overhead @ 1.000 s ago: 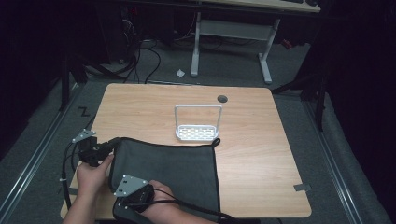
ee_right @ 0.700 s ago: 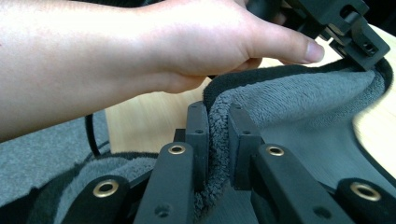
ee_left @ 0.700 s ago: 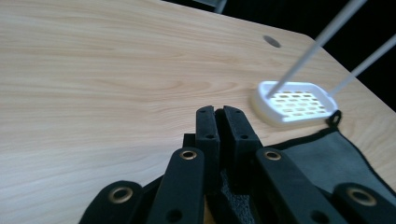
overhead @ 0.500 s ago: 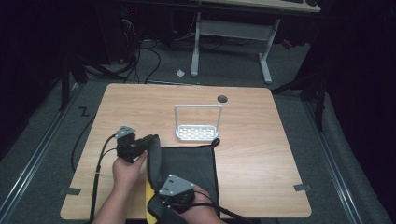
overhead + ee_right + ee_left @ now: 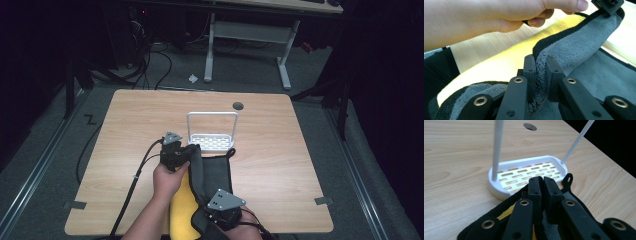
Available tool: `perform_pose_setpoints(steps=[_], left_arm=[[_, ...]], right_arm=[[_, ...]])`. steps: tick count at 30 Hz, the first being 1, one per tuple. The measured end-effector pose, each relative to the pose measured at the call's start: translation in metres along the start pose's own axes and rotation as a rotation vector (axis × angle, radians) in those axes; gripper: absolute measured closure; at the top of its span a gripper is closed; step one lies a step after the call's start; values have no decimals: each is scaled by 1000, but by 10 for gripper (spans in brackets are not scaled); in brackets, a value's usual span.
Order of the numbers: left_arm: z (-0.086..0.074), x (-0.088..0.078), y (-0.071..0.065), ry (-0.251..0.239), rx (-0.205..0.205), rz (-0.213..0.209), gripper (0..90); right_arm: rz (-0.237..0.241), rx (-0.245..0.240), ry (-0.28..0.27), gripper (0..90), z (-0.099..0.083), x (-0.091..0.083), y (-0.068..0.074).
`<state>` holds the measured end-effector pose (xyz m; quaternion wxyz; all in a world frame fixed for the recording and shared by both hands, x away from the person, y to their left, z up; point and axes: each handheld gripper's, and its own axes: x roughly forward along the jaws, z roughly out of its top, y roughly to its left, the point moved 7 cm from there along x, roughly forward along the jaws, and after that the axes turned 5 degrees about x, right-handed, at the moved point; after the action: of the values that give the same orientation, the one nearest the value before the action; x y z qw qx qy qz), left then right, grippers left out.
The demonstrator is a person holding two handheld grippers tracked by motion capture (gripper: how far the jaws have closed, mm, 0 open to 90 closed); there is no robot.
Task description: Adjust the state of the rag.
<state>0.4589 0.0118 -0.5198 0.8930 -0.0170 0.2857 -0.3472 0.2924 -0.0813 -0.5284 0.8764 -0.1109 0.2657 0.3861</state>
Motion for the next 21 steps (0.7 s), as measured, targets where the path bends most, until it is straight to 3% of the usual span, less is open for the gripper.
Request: perform_pose_setpoints(steps=[15,21], left_arm=[[0,19,-16,39,23,-3,844],[-2,33,-33,65,55,-32,840]], right_arm=[[-55,12,35,802,-22,-16,-19],[-75,25,57,760,-38,-26,-28]])
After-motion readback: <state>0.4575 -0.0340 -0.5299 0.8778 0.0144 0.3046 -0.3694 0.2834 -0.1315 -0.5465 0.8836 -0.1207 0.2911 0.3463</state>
